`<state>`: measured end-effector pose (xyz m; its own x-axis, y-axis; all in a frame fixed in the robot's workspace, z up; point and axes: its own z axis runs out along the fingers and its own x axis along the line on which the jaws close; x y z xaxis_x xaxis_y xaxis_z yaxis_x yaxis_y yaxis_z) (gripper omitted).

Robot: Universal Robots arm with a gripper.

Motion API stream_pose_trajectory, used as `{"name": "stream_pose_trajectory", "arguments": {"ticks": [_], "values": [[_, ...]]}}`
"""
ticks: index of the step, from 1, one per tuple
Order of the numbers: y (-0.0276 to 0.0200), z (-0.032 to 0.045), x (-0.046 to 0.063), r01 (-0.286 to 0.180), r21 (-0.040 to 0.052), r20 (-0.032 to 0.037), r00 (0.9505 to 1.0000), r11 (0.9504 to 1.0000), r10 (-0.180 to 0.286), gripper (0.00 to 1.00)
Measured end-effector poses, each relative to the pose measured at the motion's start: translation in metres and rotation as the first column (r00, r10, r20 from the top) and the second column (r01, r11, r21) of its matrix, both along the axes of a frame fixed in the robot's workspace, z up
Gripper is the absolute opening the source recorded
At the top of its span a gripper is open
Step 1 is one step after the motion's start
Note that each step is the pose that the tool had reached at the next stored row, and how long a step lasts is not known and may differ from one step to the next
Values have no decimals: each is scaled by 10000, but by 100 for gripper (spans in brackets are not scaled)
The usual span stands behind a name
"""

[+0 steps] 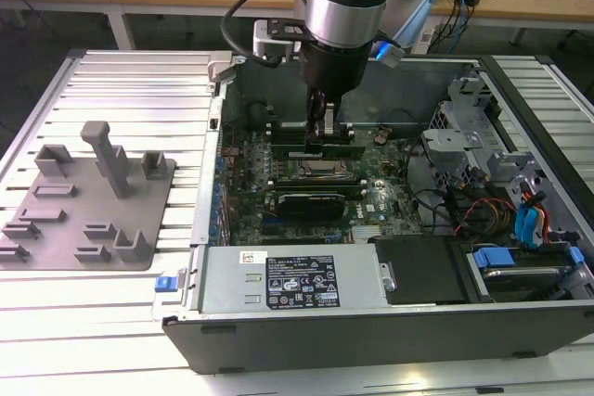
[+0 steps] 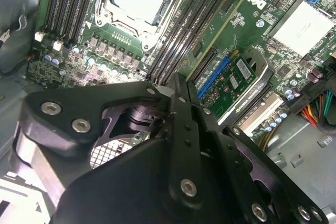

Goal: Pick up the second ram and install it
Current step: 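Insert the second ram into the second slot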

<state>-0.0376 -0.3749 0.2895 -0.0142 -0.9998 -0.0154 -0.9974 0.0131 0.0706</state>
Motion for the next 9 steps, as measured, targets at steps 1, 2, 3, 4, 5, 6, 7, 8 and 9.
{"name": "stream_pose_trajectory", "arguments": {"ticks": [1,2,3,4,5,6,7,8,9], "values": [[0,0,0,0,0,0,10000,10000,0,9],[0,-1,0,0,0,1,10000,10000,0,9],[0,-2,0,0,-2,3,10000,10000,0,9],[0,-2,0,-1,-2,4,10000,10000,1,9],[0,-2,0,-1,-4,4,10000,10000,1,9],[0,-2,0,-1,-8,4,10000,10000,1,9],[1,-4,0,-1,-9,4,10000,10000,1,9],[0,-14,0,0,-8,5,10000,10000,0,9],[0,-26,0,-1,-10,4,10000,10000,1,9]]}}
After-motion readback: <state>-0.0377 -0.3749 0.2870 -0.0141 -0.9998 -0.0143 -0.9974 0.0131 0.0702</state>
